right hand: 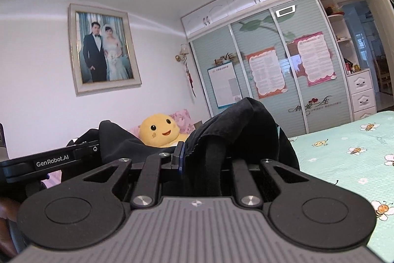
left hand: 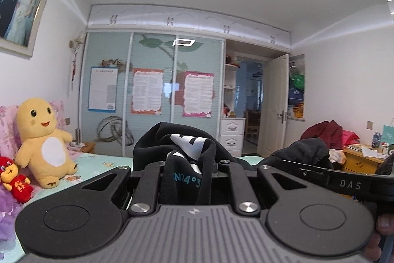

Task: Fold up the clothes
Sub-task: 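Lift the black garment with both grippers and swing it over the bed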

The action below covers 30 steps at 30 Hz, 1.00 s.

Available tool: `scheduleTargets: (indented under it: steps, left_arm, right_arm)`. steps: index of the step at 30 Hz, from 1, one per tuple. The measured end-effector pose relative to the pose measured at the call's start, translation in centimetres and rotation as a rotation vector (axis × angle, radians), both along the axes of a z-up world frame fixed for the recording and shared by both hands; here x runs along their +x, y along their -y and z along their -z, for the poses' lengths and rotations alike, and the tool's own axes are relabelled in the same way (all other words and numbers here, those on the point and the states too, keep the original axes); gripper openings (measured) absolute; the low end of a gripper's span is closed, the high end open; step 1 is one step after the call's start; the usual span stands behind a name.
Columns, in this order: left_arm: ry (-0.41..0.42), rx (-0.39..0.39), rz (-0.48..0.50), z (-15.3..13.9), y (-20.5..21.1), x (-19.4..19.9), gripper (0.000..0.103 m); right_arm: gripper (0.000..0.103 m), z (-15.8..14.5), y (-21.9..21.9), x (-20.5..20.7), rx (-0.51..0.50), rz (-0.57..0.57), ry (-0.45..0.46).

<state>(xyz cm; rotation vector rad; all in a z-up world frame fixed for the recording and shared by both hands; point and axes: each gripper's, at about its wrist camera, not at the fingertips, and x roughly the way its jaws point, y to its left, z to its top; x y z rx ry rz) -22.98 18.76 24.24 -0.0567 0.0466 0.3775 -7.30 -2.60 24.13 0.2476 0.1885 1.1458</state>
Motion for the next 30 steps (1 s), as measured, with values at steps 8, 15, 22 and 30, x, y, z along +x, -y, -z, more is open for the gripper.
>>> scheduleTargets:
  steps: [8, 15, 22, 30]
  left_arm:
    - [-0.062, -0.047, -0.066, 1.1, -4.4, 2.4, 0.017]
    - [-0.107, -0.079, -0.115, 2.2, -8.3, 6.1, 0.017]
    - [-0.095, -0.019, -0.120, 4.9, -8.9, 5.9, 0.018]
    - [-0.402, -0.302, -0.071, 24.9, -8.8, 1.9, 0.021]
  right_arm:
    - [0.017, 1.0, -5.8, 0.4, -0.071, -0.003, 0.029]
    - [0.017, 2.3, -11.1, 3.3, -0.121, 0.009, 0.000]
    - [0.017, 3.6, -13.5, 5.0, -0.077, 0.002, 0.005]
    - [0.018, 19.5, -12.4, 1.5, -0.319, -0.049, -0.156]
